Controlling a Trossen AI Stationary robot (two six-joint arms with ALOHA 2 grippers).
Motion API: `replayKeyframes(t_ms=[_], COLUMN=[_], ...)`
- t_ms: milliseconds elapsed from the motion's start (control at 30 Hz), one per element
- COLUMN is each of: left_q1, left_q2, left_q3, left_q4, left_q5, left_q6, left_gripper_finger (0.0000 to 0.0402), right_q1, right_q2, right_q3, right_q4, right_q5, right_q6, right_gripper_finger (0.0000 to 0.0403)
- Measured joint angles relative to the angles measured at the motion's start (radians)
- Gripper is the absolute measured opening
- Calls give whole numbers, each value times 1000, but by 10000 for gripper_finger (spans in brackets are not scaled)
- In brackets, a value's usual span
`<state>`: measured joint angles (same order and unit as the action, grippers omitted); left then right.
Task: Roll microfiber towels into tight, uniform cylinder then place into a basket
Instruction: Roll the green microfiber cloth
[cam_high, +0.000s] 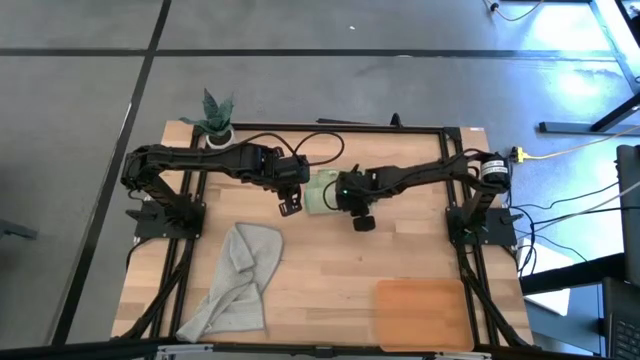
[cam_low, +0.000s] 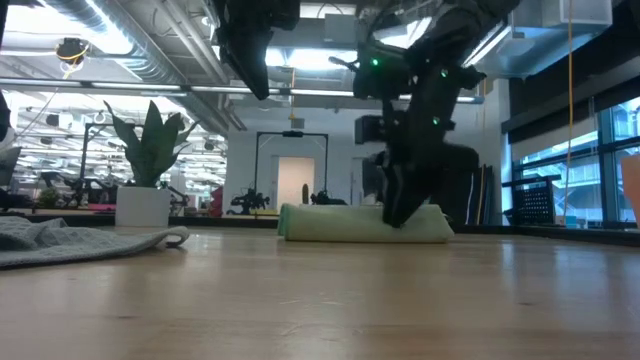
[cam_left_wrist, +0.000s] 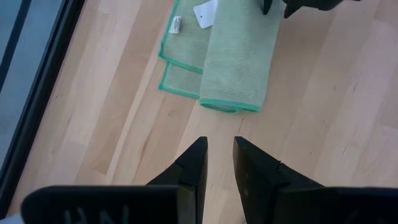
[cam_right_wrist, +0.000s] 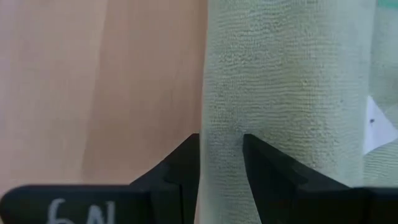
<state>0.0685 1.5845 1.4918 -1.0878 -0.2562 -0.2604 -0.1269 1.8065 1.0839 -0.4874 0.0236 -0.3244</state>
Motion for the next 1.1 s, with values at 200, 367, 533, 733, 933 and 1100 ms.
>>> replayKeyframes(t_ms=[200, 367, 533, 733, 933, 1100], left_q1=[0, 0, 0, 0, 0, 0], left_q2=[0, 0, 0, 0, 0, 0], left_q3=[0, 0, 0, 0, 0, 0], left_q4=[0, 0, 0, 0, 0, 0], left_q5=[0, 0, 0, 0, 0, 0], left_q6=[0, 0, 0, 0, -1, -1], left_gripper_finger=[67, 67, 67, 67, 67, 67], right_q1=[0, 1, 0, 2, 0, -1], right_q2=[0, 0, -2, -2, -2, -2], right_q3=[-78, -108, -114, -114, -114, -114], right_q4=[102, 135, 134, 133, 132, 126], right_q5=[73, 81, 82, 112, 105, 65], right_q6=[1, 5, 62, 136, 167, 195], right_gripper_finger=[124, 124, 124, 78, 15, 11])
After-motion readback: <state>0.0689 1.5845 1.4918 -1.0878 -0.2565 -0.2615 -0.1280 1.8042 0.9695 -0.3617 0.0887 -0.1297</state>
